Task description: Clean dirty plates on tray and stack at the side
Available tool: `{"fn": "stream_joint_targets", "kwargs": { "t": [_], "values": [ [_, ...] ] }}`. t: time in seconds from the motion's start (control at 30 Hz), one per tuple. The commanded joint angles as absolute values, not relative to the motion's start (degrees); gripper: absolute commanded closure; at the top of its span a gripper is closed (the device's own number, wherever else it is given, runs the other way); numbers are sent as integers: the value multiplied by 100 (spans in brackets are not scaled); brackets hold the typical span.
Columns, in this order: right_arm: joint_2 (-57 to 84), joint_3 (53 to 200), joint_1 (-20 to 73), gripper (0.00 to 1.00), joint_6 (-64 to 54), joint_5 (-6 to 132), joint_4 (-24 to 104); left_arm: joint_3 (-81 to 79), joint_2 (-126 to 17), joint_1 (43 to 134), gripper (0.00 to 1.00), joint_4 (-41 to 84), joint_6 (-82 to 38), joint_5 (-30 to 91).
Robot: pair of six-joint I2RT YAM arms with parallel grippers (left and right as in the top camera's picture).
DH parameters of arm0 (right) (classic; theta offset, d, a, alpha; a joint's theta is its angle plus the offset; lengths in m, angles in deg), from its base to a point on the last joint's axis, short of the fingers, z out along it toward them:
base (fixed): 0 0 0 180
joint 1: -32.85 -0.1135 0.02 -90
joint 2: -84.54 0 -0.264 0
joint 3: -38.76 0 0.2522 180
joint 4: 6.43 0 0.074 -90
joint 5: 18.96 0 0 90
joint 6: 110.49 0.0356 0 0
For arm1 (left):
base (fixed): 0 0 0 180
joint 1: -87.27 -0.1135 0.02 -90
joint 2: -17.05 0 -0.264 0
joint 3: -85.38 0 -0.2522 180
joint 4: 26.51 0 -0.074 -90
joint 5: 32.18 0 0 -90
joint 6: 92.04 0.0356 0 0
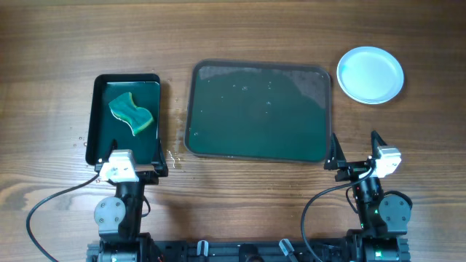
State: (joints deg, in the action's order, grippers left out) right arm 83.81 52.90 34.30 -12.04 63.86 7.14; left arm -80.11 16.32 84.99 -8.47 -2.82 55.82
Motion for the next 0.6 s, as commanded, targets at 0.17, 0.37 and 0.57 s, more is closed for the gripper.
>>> {"fn": "stream_joint_targets", "kwargs": {
  "t": [0.17, 0.37, 0.57],
  "values": [
    [8412, 5282, 3465, 0, -1259, 6471, 697, -8054, 1689, 8530, 0, -841, -78, 5637],
    [8412, 5282, 3465, 0, -1261, 6471, 699, -8054, 1689, 8530, 0, -841, -78, 5639],
    [8412, 5282, 3465, 0, -1259, 6471, 697, -8054, 1689, 8530, 0, -841, -78, 5639]
  ]
}}
